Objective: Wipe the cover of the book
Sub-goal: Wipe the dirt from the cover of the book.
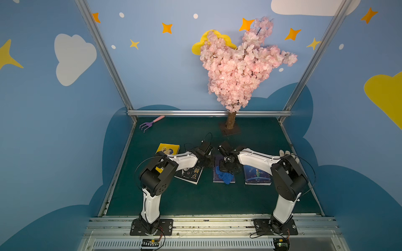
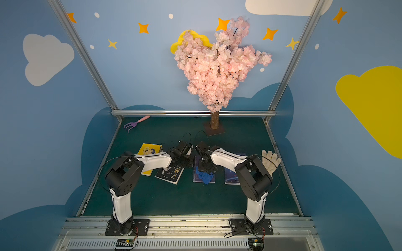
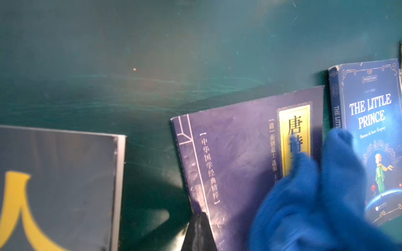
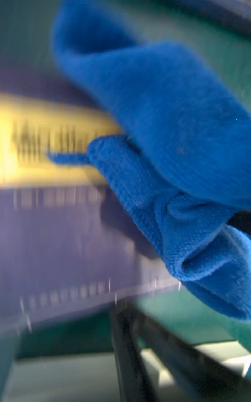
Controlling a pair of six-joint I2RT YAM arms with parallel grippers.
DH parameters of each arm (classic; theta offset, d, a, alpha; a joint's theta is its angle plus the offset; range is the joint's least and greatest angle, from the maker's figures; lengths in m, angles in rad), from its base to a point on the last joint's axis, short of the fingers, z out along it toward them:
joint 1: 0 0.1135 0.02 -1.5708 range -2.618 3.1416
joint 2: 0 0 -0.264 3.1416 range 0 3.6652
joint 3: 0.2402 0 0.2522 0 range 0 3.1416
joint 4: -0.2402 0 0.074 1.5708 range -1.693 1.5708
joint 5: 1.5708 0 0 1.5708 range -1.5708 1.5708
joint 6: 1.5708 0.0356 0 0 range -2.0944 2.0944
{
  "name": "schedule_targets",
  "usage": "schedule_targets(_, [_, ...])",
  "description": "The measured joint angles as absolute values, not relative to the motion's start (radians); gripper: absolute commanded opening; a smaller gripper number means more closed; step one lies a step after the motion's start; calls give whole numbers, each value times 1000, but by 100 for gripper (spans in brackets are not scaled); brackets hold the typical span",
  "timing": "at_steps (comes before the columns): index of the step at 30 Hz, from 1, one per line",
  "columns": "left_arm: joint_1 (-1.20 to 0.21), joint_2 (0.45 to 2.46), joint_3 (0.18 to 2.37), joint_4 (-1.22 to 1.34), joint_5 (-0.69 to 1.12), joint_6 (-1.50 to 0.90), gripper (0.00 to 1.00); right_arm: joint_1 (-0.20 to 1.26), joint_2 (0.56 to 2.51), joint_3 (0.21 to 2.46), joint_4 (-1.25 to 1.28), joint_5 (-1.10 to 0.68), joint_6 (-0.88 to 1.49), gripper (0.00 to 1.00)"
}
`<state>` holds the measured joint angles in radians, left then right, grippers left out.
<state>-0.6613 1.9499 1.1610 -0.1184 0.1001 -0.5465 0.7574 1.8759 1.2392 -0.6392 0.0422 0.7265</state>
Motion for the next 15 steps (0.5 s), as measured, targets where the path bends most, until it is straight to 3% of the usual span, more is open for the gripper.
schedule_targets(15, [-659,1950,1161,-117,105,-546,3,616,1697,1005,-553,3,704,0])
